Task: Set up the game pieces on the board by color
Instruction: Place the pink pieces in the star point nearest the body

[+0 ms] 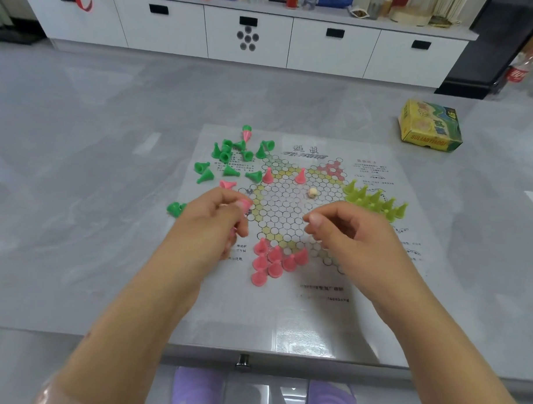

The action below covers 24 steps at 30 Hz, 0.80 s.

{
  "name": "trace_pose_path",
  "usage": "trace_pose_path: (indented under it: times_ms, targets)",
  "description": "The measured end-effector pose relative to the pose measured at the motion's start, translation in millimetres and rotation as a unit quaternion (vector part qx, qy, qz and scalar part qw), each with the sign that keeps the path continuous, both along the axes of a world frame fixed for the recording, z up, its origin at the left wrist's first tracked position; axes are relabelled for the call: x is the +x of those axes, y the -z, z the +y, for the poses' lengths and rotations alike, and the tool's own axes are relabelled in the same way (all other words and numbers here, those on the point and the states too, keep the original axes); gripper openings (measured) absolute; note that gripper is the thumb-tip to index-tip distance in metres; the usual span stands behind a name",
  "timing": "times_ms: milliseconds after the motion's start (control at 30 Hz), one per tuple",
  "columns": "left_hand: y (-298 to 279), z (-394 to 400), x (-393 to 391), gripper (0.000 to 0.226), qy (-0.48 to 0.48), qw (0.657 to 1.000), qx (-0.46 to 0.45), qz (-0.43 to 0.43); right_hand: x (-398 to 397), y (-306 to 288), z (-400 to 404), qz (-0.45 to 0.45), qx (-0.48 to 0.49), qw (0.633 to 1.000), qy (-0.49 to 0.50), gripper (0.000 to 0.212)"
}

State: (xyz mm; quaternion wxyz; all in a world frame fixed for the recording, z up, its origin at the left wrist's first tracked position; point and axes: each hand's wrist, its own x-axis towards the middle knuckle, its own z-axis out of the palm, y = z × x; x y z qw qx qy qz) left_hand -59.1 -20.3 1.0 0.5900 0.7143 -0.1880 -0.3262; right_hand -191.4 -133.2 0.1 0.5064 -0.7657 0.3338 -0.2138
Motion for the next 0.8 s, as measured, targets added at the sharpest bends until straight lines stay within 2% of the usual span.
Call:
trace_pose_path:
  times_ms: [133,233,333,467,533,667,800]
  targets:
    - [0,-3,-15,0.011,0.1,0.993,-0.014,-0.067,9,-12,16,-0.057,0.042,0.996,-0.046,0.014]
    - [0,-3,-18,0.004,0.147,0.982,-0.035,-0.11,12,-13,17,-0.073,0.071,0.994,-0.03,0.014]
    - [0,-3,-18,0.008,0.163,0.978,-0.043,-0.126,12,-14,15,-0.072,0.093,0.993,-0.017,0.015]
    - [-1,-4,-19,0.006,0.154,0.977,-0.038,-0.145,13,-14,16,-0.078,0.093,0.992,-0.045,0.013]
    - [-1,-4,-18,0.005,0.117,0.983,-0.049,-0.131,14,-13,16,-0.095,0.07,0.992,-0.048,0.009]
    - [-2,-4,-13,0.013,0.029,0.997,-0.055,-0.049,14,-18,18,-0.128,0.009,0.989,-0.077,0.019]
    - [-3,-4,-17,0.02,0.04,0.997,-0.042,0.056,17,-17,26,-0.112,-0.05,0.984,-0.128,0.025]
